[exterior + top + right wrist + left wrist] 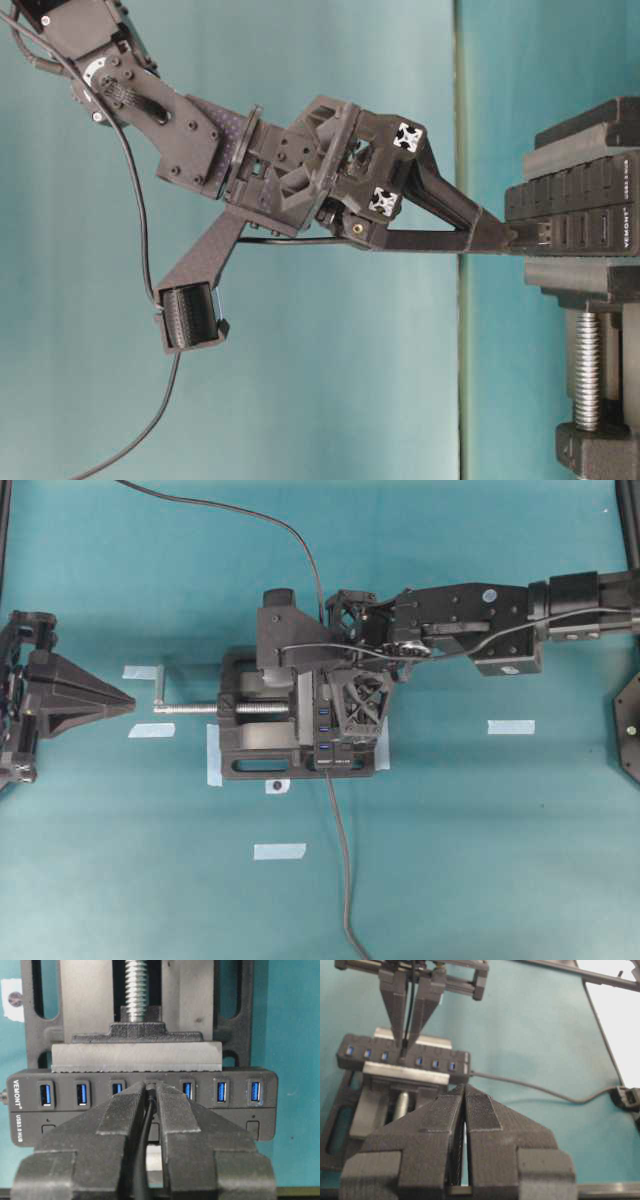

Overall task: Insert the USB into the center port of the fixed hub
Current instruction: 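Push the USB plug down into the center port with the right gripper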

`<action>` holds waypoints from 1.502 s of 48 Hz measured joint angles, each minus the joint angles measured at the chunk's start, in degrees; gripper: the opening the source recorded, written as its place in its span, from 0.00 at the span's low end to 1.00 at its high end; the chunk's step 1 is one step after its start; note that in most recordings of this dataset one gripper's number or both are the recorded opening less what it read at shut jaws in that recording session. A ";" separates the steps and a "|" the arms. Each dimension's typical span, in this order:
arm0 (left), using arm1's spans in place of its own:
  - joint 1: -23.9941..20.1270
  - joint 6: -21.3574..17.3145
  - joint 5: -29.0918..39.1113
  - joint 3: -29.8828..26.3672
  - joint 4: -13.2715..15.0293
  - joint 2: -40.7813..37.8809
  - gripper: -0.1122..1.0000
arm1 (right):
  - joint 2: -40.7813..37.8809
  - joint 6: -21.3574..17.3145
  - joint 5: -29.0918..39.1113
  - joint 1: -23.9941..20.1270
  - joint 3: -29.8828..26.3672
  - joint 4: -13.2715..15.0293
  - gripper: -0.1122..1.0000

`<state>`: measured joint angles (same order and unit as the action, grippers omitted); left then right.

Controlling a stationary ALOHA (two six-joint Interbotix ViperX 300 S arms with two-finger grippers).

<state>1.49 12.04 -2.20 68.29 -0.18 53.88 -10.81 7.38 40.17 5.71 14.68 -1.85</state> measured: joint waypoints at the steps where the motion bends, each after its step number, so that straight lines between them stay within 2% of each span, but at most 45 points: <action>1: 0.09 0.00 0.00 0.09 -0.09 -0.09 0.10 | 0.00 0.00 0.00 0.00 0.00 0.00 0.19; 72: 0.00 0.09 0.00 0.26 0.00 0.00 0.10 | -1.05 0.00 -0.26 0.18 1.41 -0.26 0.20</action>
<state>1.49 12.13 -2.20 68.55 -0.18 53.88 -11.87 7.38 39.90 5.89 16.08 -2.11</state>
